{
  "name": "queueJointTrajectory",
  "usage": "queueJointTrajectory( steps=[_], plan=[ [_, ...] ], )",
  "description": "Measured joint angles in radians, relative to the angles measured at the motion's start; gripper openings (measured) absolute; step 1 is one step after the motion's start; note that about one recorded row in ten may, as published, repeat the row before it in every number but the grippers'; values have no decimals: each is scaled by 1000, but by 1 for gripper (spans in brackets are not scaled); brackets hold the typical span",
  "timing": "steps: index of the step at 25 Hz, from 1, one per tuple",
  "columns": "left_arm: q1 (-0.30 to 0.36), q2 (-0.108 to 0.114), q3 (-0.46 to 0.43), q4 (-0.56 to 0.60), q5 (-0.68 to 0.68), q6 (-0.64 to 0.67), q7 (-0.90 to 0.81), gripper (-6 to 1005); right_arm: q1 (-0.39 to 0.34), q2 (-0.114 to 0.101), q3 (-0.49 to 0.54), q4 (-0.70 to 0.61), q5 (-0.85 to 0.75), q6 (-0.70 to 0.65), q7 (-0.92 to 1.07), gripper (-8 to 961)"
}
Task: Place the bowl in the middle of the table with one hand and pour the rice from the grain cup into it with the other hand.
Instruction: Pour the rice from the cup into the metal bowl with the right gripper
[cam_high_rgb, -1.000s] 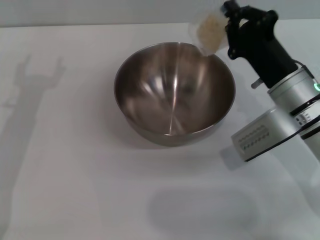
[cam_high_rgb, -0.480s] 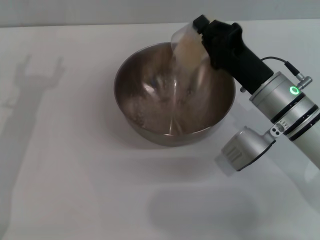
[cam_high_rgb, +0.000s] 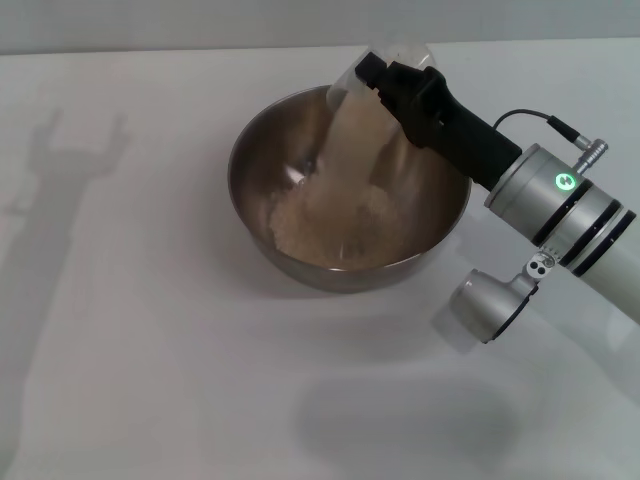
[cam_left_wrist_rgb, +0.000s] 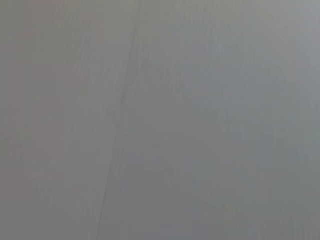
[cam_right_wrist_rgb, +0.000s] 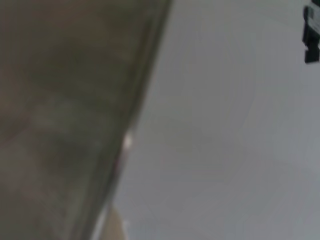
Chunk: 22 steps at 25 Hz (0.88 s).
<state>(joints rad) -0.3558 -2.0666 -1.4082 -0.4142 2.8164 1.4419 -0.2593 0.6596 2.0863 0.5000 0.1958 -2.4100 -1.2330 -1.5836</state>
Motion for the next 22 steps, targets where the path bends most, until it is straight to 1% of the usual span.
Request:
queueJointTrajectory(
  steps=[8,12,15,16,18,20,22],
  plan=[
    [0,0,0,0,-1,-6,0,861,23,-4,3,-22,-69,-9,-105,7],
    [0,0,0,0,-3,-6,0,861,37,-8,13,-33,-69,-23,-143,7],
    [-1,-1,0,0,-3,-6,0,861,48,-9,5,-50,-71,-25,-145,7],
    [-1,-1,0,0,-3,-6,0,861,45,-6,-25,-46,-84,-8,-141,7],
    [-1,-2,0,0,-3,-6,0,861,40,-4,-45,-38,-93,-1,-138,7],
    [-2,-2,0,0,-4,-6,0,860,40,-4,-42,-38,-94,-3,-138,7],
    [-3,-1,0,0,-4,-5,0,860,45,-6,-15,-42,-91,-18,-138,7]
  ],
)
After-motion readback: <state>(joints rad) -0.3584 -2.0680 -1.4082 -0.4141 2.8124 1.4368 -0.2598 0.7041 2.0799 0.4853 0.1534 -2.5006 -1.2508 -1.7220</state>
